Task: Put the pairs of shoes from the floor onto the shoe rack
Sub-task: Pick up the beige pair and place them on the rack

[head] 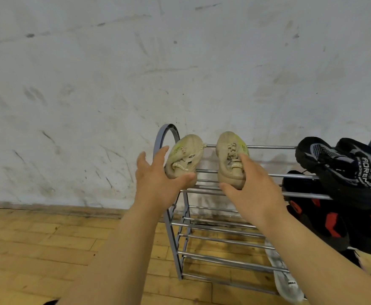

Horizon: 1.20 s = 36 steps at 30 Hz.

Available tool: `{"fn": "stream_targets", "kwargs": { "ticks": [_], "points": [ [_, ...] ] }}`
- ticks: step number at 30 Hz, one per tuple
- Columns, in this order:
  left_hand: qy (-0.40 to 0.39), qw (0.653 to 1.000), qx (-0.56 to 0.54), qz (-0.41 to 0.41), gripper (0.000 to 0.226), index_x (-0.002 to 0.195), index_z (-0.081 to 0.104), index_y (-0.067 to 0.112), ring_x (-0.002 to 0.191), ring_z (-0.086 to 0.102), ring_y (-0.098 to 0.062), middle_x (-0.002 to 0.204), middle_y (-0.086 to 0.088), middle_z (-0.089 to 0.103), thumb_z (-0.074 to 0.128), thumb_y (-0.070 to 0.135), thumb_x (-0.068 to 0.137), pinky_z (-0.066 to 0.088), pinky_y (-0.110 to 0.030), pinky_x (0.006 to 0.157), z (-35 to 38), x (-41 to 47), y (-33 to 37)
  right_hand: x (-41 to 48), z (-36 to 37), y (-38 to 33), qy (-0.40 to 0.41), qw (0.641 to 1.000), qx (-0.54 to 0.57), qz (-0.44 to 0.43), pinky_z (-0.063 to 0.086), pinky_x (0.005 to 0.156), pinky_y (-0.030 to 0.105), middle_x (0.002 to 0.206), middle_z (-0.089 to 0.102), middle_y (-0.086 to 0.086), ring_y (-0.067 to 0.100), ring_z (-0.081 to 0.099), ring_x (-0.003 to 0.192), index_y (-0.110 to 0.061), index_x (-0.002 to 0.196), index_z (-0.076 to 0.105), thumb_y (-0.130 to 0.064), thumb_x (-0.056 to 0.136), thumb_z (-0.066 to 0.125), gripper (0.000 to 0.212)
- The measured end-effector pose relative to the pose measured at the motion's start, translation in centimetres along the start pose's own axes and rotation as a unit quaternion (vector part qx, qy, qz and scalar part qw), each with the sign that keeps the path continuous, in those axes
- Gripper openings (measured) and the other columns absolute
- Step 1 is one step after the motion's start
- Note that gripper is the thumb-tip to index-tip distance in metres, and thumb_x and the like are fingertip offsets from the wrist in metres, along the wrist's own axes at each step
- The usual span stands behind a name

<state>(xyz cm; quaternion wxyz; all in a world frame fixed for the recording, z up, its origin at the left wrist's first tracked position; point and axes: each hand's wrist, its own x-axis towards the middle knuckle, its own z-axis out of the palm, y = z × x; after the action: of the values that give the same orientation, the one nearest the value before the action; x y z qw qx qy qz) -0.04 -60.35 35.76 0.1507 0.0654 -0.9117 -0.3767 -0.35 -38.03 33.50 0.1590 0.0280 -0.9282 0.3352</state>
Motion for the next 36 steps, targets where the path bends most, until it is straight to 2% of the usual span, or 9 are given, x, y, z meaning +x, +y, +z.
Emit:
{"fn": "stream_targets", "kwargs": {
  "ticks": [2, 5, 9, 15, 21, 25, 31, 34, 36],
  "points": [
    [-0.063, 0.995, -0.078, 0.005, 0.079, 0.139, 0.043, 0.057, 0.124, 0.054, -0.014, 0.152, 0.001, 0.040, 0.083, 0.061, 0.071, 0.049, -0.031, 0.101, -0.2, 0.2, -1.0, 0.1, 0.3, 0.0, 0.008, 1.000, -0.006, -0.002, 0.038, 0.115, 0.045, 0.153, 0.046, -0.002, 0.027, 0.042, 0.138, -0.027, 0.160, 0.025, -0.056, 0.089, 0.067, 0.087],
    [-0.072, 0.994, -0.076, 0.024, 0.095, 0.143, 0.049, 0.043, 0.119, 0.059, -0.010, 0.136, 0.008, 0.053, 0.080, 0.072, 0.058, 0.053, -0.039, 0.105, -0.1, 0.7, -2.4, 0.3, 0.9, -0.4, 0.007, 1.000, 0.011, -0.011, 0.034, 0.117, 0.041, 0.154, 0.045, -0.002, 0.026, 0.039, 0.140, -0.026, 0.160, 0.027, -0.055, 0.089, 0.068, 0.086],
    [-0.055, 0.996, -0.067, 0.034, 0.092, 0.144, 0.050, 0.041, 0.116, 0.059, -0.012, 0.130, 0.007, 0.056, 0.084, 0.071, 0.063, 0.054, -0.039, 0.102, 0.0, 0.5, -2.7, 0.2, 1.7, -1.0, -0.005, 0.999, 0.023, -0.044, 0.035, 0.114, 0.037, 0.152, 0.047, -0.006, 0.022, 0.040, 0.139, -0.031, 0.159, 0.028, -0.055, 0.088, 0.069, 0.086],
    [-0.034, 0.997, -0.051, 0.037, 0.098, 0.142, 0.052, 0.041, 0.110, 0.059, -0.017, 0.122, 0.004, 0.059, 0.077, 0.082, 0.057, 0.055, -0.039, 0.097, 0.1, -0.6, -2.2, -0.2, 1.4, -0.8, 0.003, 0.998, 0.027, -0.050, 0.039, 0.112, 0.037, 0.148, 0.051, -0.007, 0.020, 0.043, 0.137, -0.032, 0.158, 0.032, -0.056, 0.083, 0.074, 0.089],
    [-0.033, 0.998, -0.028, 0.042, 0.095, 0.143, 0.050, 0.039, 0.110, 0.057, -0.019, 0.122, 0.003, 0.055, 0.082, 0.074, 0.061, 0.050, -0.032, 0.092, 0.2, -1.8, -1.4, -0.8, 0.1, -0.3, -0.014, 0.998, 0.031, -0.044, 0.037, 0.113, 0.035, 0.150, 0.049, -0.005, 0.018, 0.042, 0.139, -0.034, 0.158, 0.031, -0.058, 0.076, 0.081, 0.100],
    [-0.030, 0.999, -0.013, 0.040, 0.095, 0.144, 0.049, 0.038, 0.111, 0.056, -0.019, 0.124, 0.003, 0.054, 0.083, 0.072, 0.063, 0.050, -0.032, 0.093, 0.0, -2.4, -1.4, -1.1, -0.5, -0.1, -0.026, 0.997, 0.059, -0.041, 0.043, 0.109, 0.036, 0.145, 0.054, -0.008, 0.015, 0.050, 0.133, -0.037, 0.156, 0.032, -0.059, 0.071, 0.085, 0.102],
    [-0.018, 0.999, -0.019, 0.032, 0.093, 0.146, 0.047, 0.036, 0.112, 0.056, -0.021, 0.122, 0.000, 0.055, 0.084, 0.068, 0.066, 0.052, -0.035, 0.095, 0.1, -2.6, -1.4, -1.9, -0.5, -0.4, -0.019, 0.996, 0.068, -0.049, 0.041, 0.103, 0.027, 0.143, 0.055, -0.009, 0.011, 0.051, 0.128, -0.035, 0.153, 0.039, -0.053, 0.073, 0.085, 0.094],
    [-0.015, 0.999, -0.022, 0.034, 0.093, 0.147, 0.046, 0.035, 0.112, 0.055, -0.020, 0.124, 0.000, 0.054, 0.084, 0.066, 0.068, 0.049, -0.033, 0.094, 0.2, -2.7, -1.3, -2.3, -0.5, -0.4, -0.016, 0.996, 0.072, -0.057, 0.044, 0.105, 0.029, 0.142, 0.056, -0.010, 0.011, 0.052, 0.127, -0.033, 0.152, 0.041, -0.051, 0.076, 0.085, 0.090],
    [-0.014, 0.999, -0.021, 0.033, 0.093, 0.148, 0.045, 0.034, 0.114, 0.053, -0.020, 0.127, 0.000, 0.053, 0.083, 0.065, 0.070, 0.046, -0.031, 0.095, 0.2, -2.7, -1.3, -2.4, -0.4, -0.4, -0.016, 0.995, 0.071, -0.066, 0.045, 0.100, 0.026, 0.136, 0.058, -0.010, 0.010, 0.054, 0.121, -0.031, 0.150, 0.043, -0.050, 0.077, 0.083, 0.085]
  ]
}}
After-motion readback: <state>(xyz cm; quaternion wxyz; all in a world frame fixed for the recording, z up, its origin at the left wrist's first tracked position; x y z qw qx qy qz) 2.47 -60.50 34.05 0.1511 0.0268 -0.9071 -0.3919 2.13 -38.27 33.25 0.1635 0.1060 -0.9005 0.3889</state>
